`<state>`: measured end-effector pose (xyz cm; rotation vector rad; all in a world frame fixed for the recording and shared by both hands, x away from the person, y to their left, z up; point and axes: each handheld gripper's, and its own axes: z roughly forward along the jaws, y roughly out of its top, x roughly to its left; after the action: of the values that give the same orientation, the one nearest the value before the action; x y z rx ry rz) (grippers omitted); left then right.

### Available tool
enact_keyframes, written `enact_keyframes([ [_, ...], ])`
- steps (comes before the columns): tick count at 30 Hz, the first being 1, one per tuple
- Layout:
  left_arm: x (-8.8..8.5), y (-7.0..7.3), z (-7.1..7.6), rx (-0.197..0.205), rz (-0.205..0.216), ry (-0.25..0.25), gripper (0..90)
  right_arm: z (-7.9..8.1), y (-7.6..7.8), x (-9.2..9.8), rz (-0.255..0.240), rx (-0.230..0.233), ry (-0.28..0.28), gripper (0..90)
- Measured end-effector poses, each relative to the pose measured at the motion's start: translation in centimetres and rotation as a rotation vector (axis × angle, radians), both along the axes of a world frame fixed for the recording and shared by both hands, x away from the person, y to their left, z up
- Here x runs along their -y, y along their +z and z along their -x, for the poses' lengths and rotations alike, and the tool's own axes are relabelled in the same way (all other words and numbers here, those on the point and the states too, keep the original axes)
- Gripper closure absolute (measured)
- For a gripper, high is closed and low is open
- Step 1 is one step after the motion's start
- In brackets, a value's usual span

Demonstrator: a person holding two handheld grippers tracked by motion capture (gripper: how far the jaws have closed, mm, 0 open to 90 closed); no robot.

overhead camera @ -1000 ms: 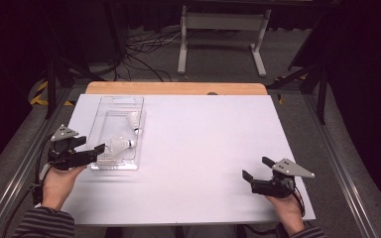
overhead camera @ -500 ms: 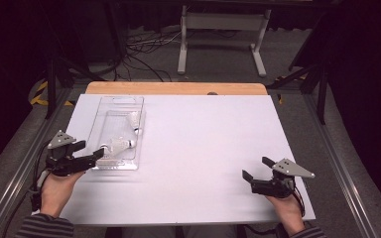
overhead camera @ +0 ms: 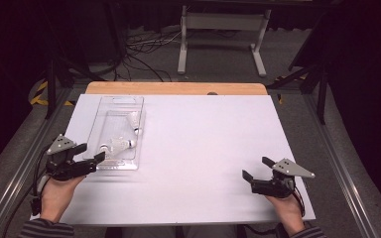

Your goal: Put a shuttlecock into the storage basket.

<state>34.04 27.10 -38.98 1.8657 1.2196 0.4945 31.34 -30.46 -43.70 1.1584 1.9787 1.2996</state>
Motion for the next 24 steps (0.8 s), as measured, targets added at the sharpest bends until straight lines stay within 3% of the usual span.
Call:
enact_keyframes([
  [24, 0.2, -0.7, 1.3, 0.019, -0.001, -0.010, 26.3, 0.0, 0.0, 0.0, -0.002, -0.003, -0.002, 8.9],
])
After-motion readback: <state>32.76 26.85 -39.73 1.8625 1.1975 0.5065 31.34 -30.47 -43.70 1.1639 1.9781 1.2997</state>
